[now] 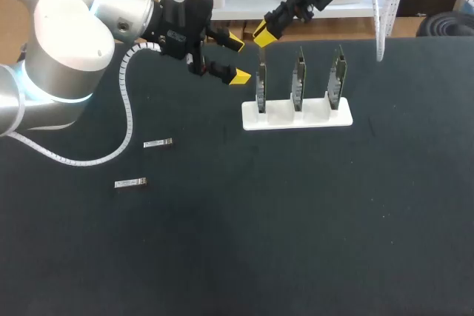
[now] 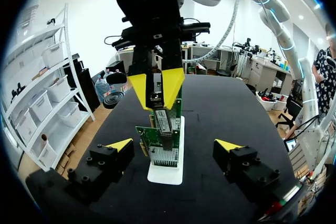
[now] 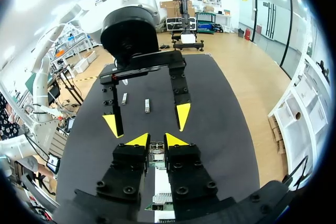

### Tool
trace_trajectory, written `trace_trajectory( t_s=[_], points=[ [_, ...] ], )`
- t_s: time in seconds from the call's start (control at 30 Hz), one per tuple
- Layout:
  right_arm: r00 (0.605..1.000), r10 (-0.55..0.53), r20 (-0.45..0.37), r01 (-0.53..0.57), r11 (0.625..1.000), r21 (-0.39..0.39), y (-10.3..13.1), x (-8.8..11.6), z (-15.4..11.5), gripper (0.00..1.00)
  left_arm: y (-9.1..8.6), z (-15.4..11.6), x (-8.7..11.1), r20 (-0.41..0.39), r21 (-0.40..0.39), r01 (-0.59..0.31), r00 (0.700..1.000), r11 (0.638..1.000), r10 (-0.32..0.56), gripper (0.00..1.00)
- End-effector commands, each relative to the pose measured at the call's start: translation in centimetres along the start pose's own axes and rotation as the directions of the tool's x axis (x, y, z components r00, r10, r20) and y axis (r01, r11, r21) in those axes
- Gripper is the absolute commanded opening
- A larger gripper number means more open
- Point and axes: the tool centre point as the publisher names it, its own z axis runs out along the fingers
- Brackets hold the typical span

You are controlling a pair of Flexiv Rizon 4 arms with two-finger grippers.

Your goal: Pick up the optical module with the left hand, and insert it into the network port with the right hand.

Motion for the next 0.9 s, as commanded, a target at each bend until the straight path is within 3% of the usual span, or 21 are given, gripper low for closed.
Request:
trace_trajectory(
  t_s=[0.03, 0.9],
  points=[
    [1.0, 0.001, -0.004, -0.001, 1.0, 0.006, 0.26, 0.18, 0.04, 0.0, 0.07, 0.03, -0.09, -0.005, 0.001, 0.002, 1.0, 1.0, -0.002, 1.0],
    [1.0, 0.016, -0.025, -0.016, 1.0, 0.008, -0.2, 0.86, 0.41, 0.0, 0.07, 0.03, -0.09, -0.005, 0.001, 0.002, 1.0, 1.0, -0.002, 1.0]
  ],
)
